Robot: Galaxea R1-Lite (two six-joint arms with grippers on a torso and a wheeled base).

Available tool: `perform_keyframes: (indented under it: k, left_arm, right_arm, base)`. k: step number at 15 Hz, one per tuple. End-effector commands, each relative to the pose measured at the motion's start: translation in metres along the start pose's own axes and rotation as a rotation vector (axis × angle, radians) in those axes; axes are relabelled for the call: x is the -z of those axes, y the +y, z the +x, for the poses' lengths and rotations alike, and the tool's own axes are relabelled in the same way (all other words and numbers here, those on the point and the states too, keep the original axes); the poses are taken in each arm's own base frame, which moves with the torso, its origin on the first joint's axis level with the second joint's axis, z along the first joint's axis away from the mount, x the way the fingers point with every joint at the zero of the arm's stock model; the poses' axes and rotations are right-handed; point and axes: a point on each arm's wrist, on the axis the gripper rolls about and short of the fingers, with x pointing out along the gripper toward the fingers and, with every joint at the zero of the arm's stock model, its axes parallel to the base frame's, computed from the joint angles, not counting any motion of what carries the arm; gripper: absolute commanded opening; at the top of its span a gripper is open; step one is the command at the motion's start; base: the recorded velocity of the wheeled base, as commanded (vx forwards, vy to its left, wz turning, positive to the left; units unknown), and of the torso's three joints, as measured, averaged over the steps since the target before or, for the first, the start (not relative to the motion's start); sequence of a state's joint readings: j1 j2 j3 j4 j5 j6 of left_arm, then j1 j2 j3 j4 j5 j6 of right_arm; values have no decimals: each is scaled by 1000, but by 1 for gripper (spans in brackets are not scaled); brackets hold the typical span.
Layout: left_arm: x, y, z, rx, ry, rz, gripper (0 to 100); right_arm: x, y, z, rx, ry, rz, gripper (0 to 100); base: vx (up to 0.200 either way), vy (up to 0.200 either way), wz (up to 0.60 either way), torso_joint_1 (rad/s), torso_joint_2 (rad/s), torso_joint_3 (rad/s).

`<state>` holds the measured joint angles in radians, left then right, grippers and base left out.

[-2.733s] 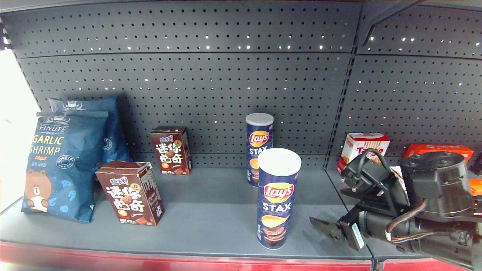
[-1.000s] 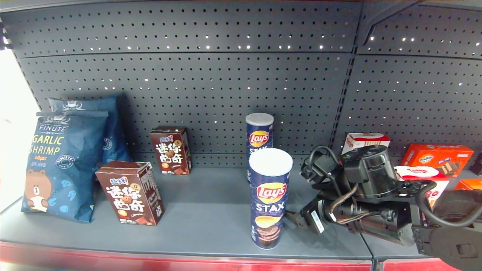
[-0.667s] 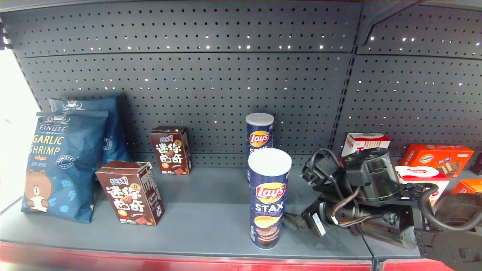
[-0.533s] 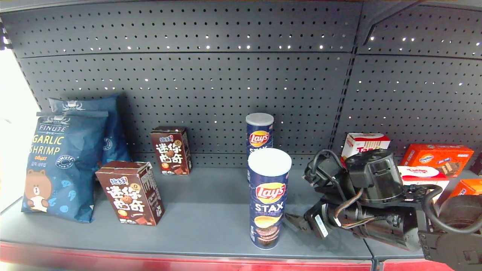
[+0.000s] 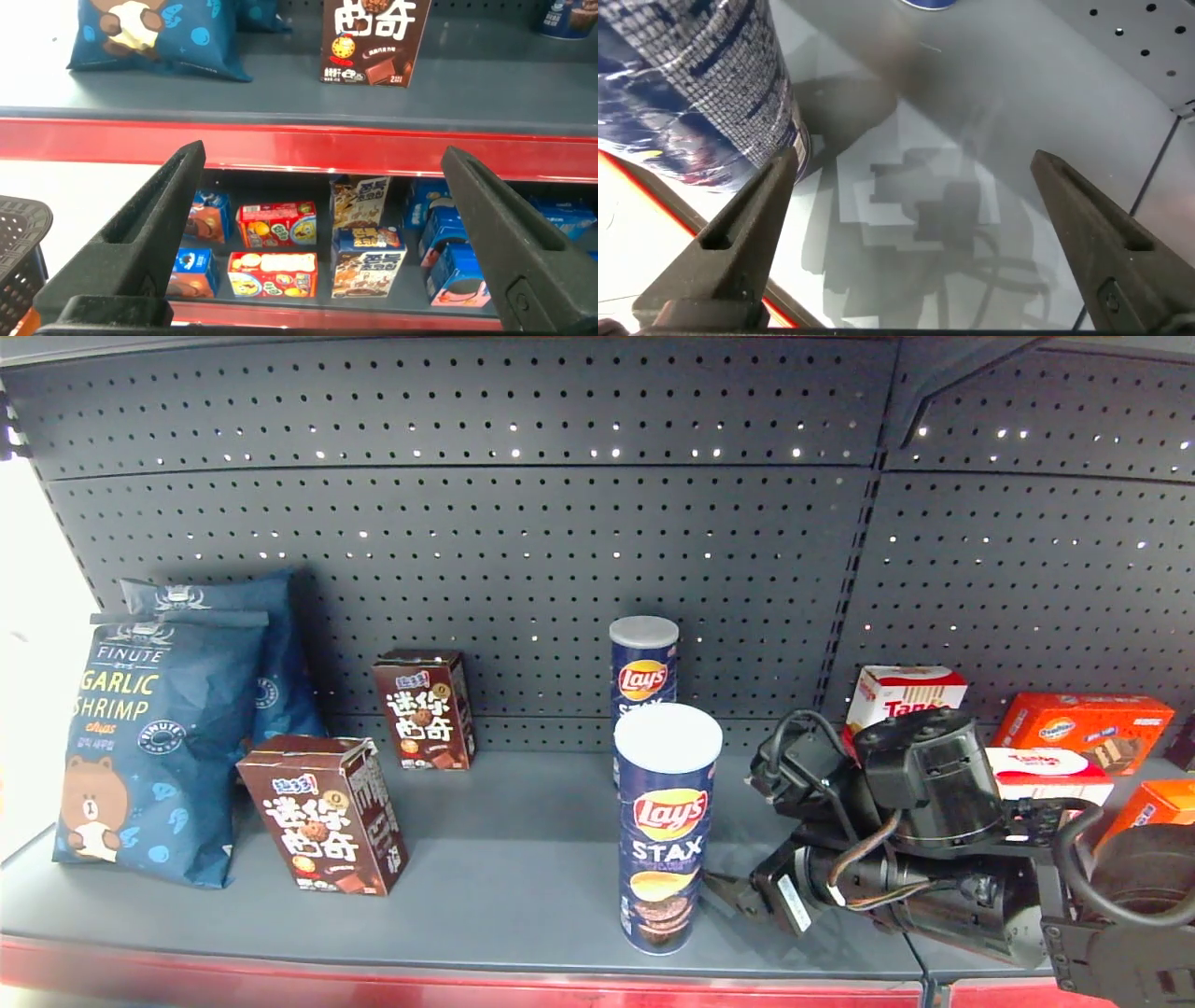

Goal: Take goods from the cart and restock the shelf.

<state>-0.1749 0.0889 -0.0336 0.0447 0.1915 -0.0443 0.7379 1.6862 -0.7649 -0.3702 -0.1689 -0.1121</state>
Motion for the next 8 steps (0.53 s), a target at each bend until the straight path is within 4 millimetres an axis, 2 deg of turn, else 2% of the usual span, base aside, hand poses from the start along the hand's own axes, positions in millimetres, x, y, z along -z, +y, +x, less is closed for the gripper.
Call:
perform_keyframes:
  k: [1,8]
  left_arm:
    - [0,0,0,0,1,0,100]
    - [0,0,0,0,1,-2,100]
  right_arm:
    - [0,1,1,-4,0,-2,100]
    - [1,6,5,-15,1,-11,100]
  base:
    - [0,0,0,0,0,0]
    - [0,0,0,0,0,0]
